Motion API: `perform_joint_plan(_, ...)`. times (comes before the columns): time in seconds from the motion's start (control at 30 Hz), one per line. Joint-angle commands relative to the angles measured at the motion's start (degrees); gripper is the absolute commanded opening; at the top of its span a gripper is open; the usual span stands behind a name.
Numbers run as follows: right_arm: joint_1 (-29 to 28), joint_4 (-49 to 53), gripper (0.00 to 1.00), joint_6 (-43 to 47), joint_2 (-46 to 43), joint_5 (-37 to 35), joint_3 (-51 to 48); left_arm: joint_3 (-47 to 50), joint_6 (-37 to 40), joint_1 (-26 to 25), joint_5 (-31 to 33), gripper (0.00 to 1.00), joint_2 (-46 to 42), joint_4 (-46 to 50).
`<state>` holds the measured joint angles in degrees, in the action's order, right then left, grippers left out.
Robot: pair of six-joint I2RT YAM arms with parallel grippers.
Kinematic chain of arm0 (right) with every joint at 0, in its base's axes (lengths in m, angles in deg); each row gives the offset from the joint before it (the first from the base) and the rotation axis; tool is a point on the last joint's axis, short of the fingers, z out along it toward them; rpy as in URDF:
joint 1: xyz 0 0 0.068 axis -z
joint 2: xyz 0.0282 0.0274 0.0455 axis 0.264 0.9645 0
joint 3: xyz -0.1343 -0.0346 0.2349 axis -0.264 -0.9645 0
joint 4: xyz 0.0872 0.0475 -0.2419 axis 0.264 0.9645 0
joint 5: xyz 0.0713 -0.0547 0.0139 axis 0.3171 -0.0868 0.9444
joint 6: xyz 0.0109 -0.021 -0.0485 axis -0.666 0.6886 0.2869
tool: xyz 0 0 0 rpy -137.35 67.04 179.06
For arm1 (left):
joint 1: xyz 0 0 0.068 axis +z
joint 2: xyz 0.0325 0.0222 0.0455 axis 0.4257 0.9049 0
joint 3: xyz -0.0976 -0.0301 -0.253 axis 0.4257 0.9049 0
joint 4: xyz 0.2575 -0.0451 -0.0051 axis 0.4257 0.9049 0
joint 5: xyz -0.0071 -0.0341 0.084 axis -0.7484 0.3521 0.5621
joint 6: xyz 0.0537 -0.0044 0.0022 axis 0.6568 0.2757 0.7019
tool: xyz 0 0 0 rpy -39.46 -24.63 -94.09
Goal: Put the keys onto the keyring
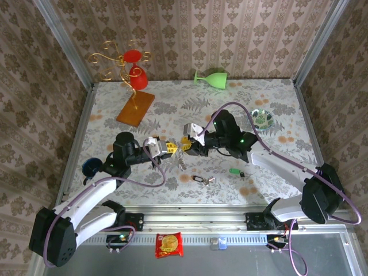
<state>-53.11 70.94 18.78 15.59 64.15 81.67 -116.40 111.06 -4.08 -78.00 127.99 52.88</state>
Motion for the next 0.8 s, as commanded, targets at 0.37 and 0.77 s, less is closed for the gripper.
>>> perform_joint_plan(0.37, -7.98, 24.0, 0.3, -53.77, -8.24, -34.69, -11.11, 3.53, -2.46, -0.43, 10.78, 0.0, -3.93, -3.93)
perform_joint_plan(0.77, -7.99, 22.07, 0.34, -54.69, 6.97, -27.73, -10.9, 3.64, -1.89, -0.52, 9.59, 0.0, -3.28, -3.34)
